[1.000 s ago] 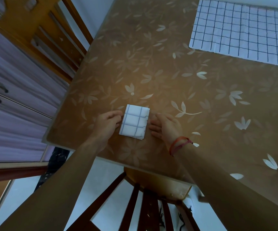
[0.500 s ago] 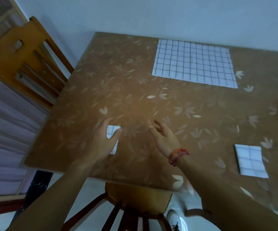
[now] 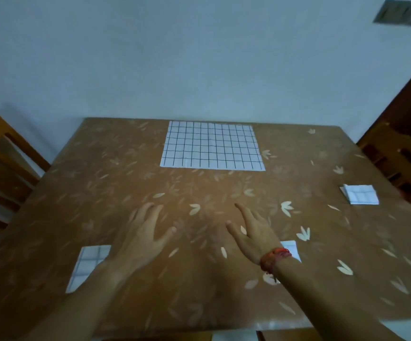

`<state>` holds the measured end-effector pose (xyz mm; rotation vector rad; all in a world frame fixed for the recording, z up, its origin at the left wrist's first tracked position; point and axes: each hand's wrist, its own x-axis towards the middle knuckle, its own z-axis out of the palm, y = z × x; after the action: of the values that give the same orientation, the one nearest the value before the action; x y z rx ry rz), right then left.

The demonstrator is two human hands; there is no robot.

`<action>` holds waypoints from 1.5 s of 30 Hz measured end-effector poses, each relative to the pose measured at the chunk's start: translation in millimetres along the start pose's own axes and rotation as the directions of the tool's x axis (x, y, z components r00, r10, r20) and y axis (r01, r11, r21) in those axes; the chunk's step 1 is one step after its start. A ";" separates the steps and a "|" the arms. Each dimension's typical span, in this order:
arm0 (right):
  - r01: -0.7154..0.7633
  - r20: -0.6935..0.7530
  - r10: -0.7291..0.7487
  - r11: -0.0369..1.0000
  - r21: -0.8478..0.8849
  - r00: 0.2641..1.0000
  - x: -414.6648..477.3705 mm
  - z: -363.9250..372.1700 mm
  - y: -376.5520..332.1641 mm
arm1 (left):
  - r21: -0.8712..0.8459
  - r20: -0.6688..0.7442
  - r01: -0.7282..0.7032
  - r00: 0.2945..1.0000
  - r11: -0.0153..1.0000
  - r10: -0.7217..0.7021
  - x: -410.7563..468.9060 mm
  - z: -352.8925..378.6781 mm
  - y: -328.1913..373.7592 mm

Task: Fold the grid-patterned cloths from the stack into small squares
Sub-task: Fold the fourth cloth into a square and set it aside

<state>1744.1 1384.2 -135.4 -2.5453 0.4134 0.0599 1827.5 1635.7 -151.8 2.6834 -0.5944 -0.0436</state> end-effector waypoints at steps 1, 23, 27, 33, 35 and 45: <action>-0.002 -0.015 0.001 1.000 -0.029 1.000 1.6 -5.9 6.4 | 0.014 -0.002 -0.003 1.000 1.000 0.003 4.4 0.2 6.1; -0.046 -0.010 0.045 0.970 -0.238 0.999 215.0 16.8 117.5 | 0.108 0.138 0.044 0.989 0.993 -0.059 212.9 124.4 17.7; -0.084 -0.034 0.078 0.957 -0.278 0.996 269.7 26.2 153.7 | 0.182 0.116 0.075 0.988 0.981 -0.097 265.0 165.0 16.4; -0.072 -0.073 0.051 0.944 -0.322 0.996 326.8 42.1 191.4 | 0.147 0.094 0.075 0.992 0.986 -0.089 317.4 208.7 40.1; -0.078 -0.085 0.054 0.949 -0.307 0.995 340.9 45.9 197.6 | 0.170 0.043 0.057 0.997 0.984 -0.066 329.1 216.9 46.1; 0.025 -0.122 -0.083 0.911 -0.412 0.989 359.2 62.4 211.8 | 0.085 0.063 -0.005 0.998 0.996 0.000 348.7 247.7 76.4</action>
<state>2024.1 1147.8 -344.0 -2.9875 0.4182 -0.0570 2086.2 1337.3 -332.9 2.7724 -0.6323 -0.1041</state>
